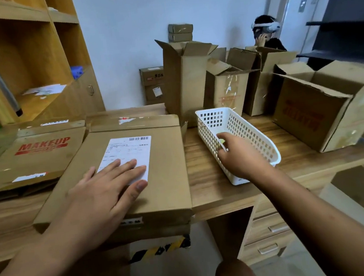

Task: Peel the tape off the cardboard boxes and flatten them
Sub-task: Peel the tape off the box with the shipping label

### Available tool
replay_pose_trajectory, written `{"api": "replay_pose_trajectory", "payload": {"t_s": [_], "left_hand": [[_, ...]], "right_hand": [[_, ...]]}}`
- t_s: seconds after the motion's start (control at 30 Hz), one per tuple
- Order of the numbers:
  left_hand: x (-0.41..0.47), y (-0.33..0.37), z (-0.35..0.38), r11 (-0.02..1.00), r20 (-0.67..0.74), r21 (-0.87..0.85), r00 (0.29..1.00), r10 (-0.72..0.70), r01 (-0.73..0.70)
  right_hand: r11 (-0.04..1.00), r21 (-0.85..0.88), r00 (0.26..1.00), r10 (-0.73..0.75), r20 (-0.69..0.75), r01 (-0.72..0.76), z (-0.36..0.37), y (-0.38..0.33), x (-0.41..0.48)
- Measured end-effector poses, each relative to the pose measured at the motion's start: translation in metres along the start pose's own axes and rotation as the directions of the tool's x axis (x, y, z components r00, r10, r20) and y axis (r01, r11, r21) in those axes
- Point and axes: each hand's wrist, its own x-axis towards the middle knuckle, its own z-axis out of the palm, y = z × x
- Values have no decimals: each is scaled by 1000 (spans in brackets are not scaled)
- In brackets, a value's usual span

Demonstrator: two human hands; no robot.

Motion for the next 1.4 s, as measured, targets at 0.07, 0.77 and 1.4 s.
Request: {"api": "replay_pose_trajectory", "payload": {"t_s": [0.07,0.77,1.4], "left_hand": [[3,1,0,1000,15,5,1000,-13,12],[52,30,14,995,-55,44,995,-86,88],[57,-13,-1,987,31,-101,991,130,-127]], "right_hand": [[999,-21,999,28,-15,-28,-6,10,1],[972,-71,886,-232,-402,222,-30,49,-5],[448,884,989,-1,150,-134,55,-1,-18]]}}
